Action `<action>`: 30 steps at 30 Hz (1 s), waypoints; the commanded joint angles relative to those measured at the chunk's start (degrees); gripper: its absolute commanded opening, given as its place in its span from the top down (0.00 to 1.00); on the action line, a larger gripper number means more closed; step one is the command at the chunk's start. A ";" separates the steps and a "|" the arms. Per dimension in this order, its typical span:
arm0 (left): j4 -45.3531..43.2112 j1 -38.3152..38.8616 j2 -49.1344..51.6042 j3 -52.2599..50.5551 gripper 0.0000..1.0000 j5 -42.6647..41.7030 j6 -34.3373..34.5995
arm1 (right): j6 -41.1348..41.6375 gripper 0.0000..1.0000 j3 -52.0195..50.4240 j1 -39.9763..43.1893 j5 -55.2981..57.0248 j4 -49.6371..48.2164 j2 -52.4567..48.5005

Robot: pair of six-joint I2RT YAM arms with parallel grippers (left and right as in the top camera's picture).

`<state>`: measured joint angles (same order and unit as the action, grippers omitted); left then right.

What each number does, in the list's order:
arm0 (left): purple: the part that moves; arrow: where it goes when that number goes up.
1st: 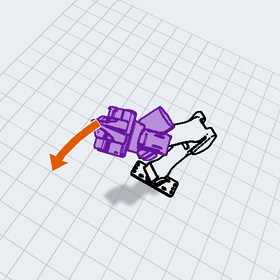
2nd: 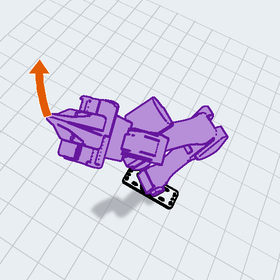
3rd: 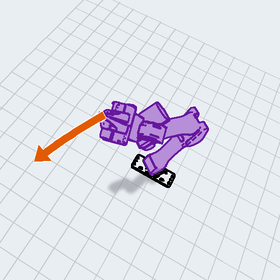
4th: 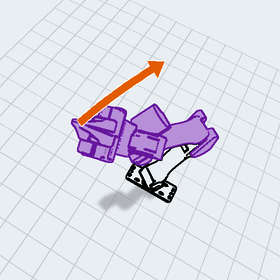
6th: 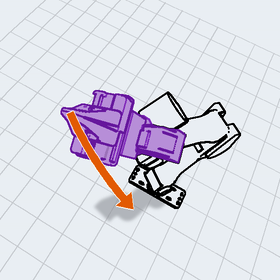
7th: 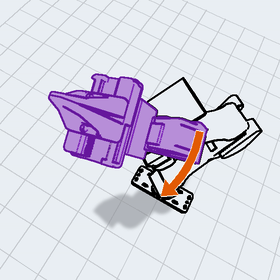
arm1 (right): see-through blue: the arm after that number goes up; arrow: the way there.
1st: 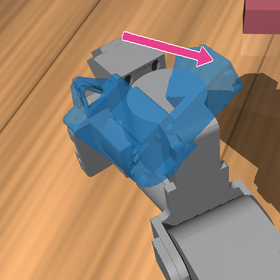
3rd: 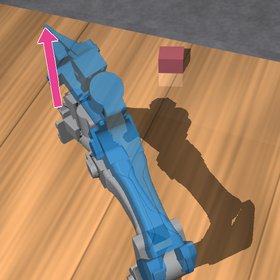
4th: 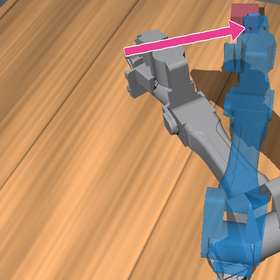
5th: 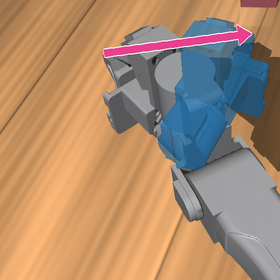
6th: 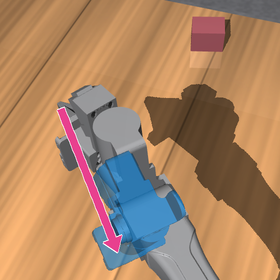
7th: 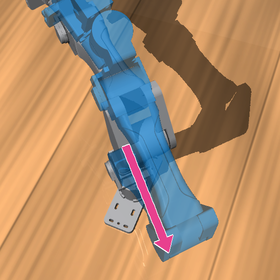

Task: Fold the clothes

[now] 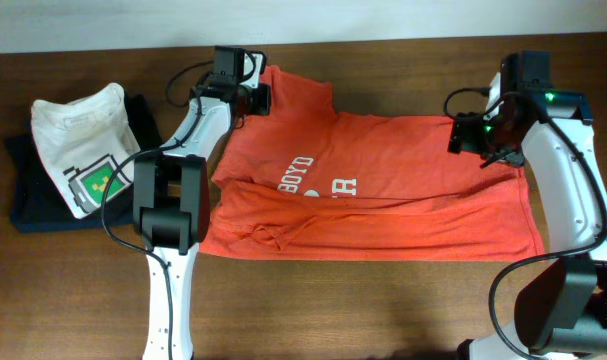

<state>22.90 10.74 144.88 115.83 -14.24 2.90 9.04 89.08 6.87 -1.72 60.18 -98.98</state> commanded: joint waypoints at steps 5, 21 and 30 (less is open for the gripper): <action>17.29 -2.14 1.99 12.96 1.00 -5.40 2.95 | 0.48 0.17 0.44 1.73 5.46 -12.96 -5.57; 39.19 -2.93 2.01 22.34 0.99 -7.39 3.08 | 0.31 0.17 0.46 8.33 10.05 -42.88 -25.57; 39.82 -2.93 2.01 22.32 0.99 -7.39 3.08 | 0.52 0.18 0.46 8.68 13.42 -50.25 -31.50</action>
<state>62.59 7.90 146.82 137.38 -20.84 5.63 9.04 89.03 15.25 9.76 10.66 -128.33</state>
